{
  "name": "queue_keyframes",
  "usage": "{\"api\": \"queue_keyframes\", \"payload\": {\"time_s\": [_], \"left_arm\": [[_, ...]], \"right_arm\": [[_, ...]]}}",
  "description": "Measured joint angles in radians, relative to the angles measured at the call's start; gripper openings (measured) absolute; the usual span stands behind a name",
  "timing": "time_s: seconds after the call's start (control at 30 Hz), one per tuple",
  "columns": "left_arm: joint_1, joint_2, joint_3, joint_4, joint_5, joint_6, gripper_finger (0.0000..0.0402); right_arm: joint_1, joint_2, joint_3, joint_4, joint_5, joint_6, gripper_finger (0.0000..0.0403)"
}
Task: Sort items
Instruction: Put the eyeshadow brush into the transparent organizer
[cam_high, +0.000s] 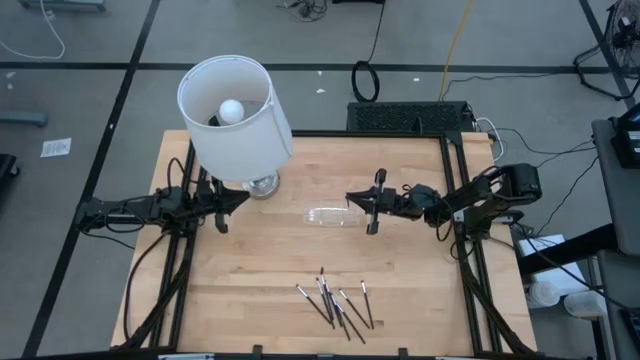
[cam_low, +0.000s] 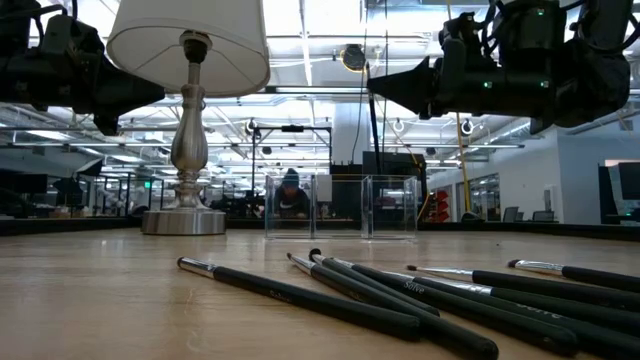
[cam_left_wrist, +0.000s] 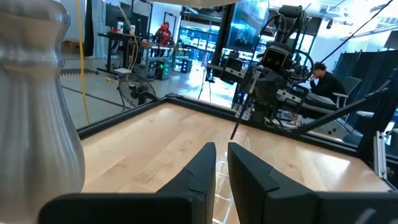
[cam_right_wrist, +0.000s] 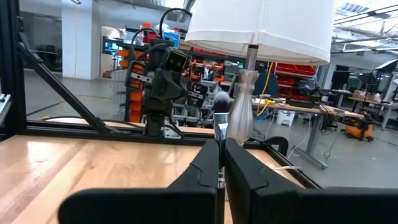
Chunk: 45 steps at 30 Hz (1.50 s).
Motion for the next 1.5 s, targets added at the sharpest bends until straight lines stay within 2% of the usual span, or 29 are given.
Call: {"api": "queue_keyframes", "payload": {"time_s": [0.4, 0.7, 0.87, 1.23, 1.5], "left_arm": [[0.000, 0.000, 0.000, 0.005, 0.000, -0.003, 0.0049], [0.000, 0.000, -0.001, 0.008, -0.002, 0.000, 0.0049], [0.000, 0.000, -0.002, 0.012, -0.002, 0.000, 0.0049], [0.000, 0.000, -0.002, 0.017, -0.003, 0.001, 0.0049], [0.000, 0.000, -0.002, 0.021, -0.005, 0.003, 0.0049]], "right_arm": [[0.000, 0.000, 0.000, 0.000, -0.001, 0.023, 0.0000], [-0.014, 0.000, -0.055, 0.046, -0.002, 0.006, 0.0000], [-0.020, -0.001, -0.096, 0.111, -0.075, -0.019, 0.0000], [-0.020, -0.001, -0.101, 0.097, -0.073, -0.003, 0.0000], [-0.022, -0.001, -0.081, -0.023, 0.013, 0.055, 0.0000]]}}
